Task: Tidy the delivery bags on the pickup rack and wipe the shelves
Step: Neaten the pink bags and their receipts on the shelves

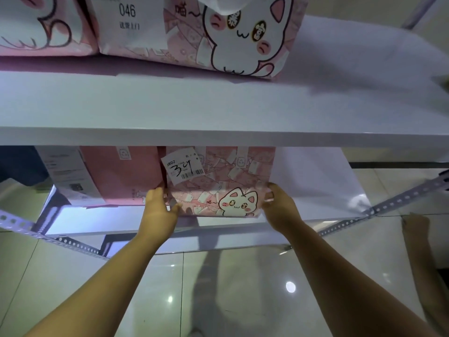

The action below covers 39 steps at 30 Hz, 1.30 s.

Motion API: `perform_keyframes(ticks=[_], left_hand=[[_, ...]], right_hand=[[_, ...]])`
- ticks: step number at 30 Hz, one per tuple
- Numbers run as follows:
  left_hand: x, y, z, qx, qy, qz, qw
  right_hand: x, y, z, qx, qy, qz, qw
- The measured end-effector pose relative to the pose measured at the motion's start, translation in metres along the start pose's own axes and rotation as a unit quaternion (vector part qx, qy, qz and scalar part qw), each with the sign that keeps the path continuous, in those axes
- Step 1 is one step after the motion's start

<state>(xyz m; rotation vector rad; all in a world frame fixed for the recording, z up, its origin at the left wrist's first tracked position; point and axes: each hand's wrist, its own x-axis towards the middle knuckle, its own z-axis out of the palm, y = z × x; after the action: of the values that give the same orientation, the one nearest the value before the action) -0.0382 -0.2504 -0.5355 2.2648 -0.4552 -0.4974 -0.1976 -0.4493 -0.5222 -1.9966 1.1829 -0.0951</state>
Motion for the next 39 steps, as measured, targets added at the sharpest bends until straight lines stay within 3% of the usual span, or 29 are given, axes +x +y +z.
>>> perform_keyframes(ticks=[19, 31, 39], left_hand=[[-0.127, 0.012, 0.011, -0.119, -0.016, -0.008, 0.993], [-0.234, 0.053, -0.034, -0.203, 0.108, 0.051, 0.972], [-0.274, 0.079, -0.088, -0.221, 0.211, 0.095, 0.947]], right_hand=[[-0.111, 0.053, -0.061, 0.03, 0.071, -0.014, 0.997], [-0.2, 0.035, -0.117, 0.103, 0.057, -0.145, 0.982], [-0.225, -0.016, -0.137, 0.124, 0.06, -0.245, 0.96]])
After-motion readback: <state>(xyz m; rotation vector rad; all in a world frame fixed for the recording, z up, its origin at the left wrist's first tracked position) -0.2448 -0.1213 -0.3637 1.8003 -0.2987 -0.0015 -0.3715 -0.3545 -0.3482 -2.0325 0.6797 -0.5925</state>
